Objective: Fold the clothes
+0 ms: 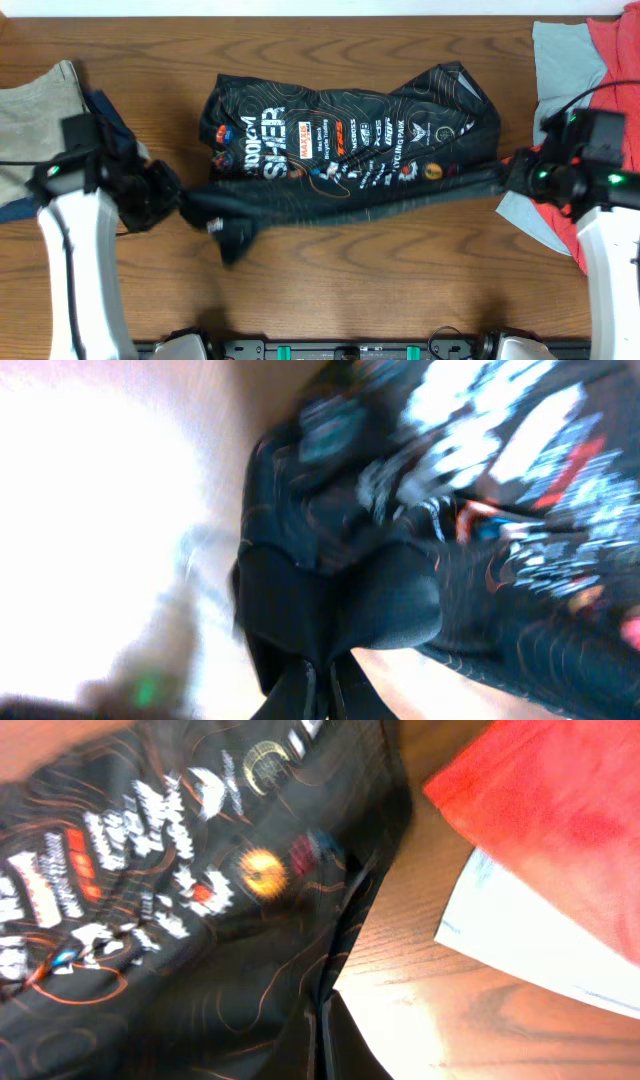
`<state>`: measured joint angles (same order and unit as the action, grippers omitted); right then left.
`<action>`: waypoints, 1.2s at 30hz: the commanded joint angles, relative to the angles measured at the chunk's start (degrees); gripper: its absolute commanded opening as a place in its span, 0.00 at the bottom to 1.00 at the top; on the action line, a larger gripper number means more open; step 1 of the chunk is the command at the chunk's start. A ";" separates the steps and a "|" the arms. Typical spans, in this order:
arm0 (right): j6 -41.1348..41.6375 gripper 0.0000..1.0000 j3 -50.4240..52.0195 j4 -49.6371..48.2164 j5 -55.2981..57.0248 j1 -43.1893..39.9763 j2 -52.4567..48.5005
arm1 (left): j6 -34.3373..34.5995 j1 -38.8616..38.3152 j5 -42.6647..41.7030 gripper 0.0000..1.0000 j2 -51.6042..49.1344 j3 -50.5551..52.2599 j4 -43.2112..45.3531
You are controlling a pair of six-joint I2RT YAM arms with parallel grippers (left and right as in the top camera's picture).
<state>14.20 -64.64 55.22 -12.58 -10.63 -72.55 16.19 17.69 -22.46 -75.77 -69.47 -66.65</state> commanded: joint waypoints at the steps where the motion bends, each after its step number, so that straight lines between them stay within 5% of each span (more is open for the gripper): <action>1: -2.75 0.01 -8.66 4.55 -0.79 -0.61 0.57 | -1.16 -0.11 -0.02 0.06 6.71 -5.16 0.57; 20: -3.96 0.01 -55.06 23.32 12.17 -4.63 1.46 | -1.16 -0.11 0.04 0.05 15.56 -38.62 2.89; 36: -6.62 0.01 -59.91 20.44 1.29 -5.46 -6.56 | -0.92 -3.39 0.63 0.06 8.37 -44.87 4.57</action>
<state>9.50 -124.29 75.85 -6.52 -15.31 -75.40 16.03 15.57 -21.04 -63.92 -114.10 -62.57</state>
